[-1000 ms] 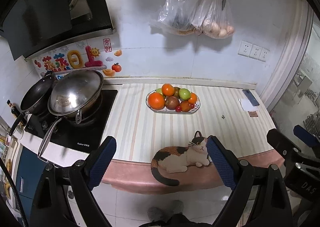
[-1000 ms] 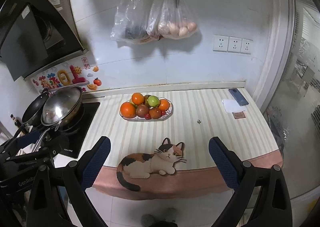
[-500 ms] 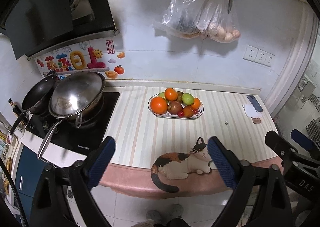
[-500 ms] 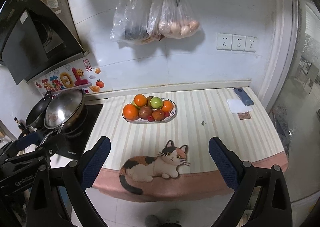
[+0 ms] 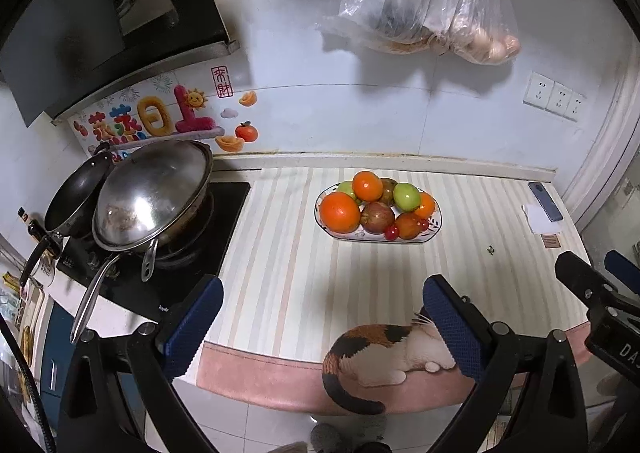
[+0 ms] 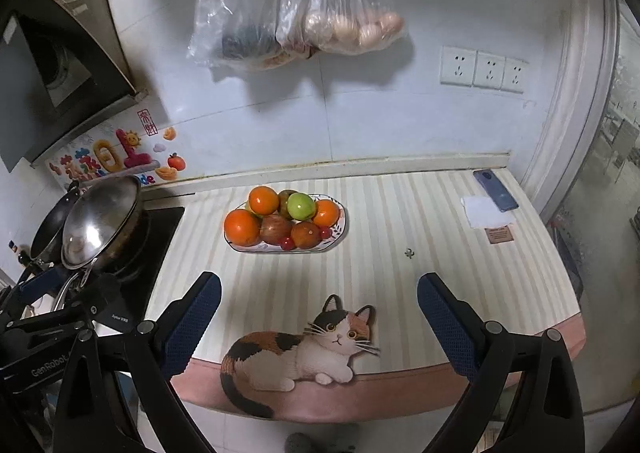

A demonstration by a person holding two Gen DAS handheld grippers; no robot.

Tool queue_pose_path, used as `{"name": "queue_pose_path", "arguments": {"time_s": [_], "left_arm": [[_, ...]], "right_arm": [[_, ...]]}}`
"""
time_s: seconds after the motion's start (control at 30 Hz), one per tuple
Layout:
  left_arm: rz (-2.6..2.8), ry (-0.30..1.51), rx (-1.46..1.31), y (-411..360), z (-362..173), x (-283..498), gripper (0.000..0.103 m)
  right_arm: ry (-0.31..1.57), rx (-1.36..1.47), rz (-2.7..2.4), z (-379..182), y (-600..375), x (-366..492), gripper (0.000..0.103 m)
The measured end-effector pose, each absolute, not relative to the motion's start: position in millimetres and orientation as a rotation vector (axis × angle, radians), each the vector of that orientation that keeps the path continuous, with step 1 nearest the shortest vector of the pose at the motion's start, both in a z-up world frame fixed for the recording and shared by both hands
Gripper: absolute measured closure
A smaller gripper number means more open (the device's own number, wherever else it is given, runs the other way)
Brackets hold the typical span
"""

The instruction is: Organize fruits

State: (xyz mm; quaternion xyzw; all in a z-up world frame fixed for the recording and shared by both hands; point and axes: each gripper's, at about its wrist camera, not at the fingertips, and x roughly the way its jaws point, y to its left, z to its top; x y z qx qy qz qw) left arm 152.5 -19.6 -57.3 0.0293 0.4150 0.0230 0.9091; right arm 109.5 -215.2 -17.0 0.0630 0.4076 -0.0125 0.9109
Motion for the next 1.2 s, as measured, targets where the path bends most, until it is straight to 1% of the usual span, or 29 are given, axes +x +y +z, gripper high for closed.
{"name": "queue_pose_path", "arguments": {"time_s": [0.27, 0.57, 1.2], "left_arm": [[0.050, 0.866, 0.072, -14.6, -63.7, 174.6, 0.001], [0.048, 0.881, 0.055, -14.3, -68.5, 181.9, 0.001], [0.052, 0.888, 0.039, -13.8, -68.9, 180.7, 0.001]], "right_arm": [[0.867, 0.119, -0.034, -32.9, -207.8, 133.5, 0.002], [0.899, 0.101, -0.039, -44.7, -203.8, 145.5, 0.002], [0.895, 0.093, -0.033, -44.3, -202.0, 147.2, 0.002]]}}
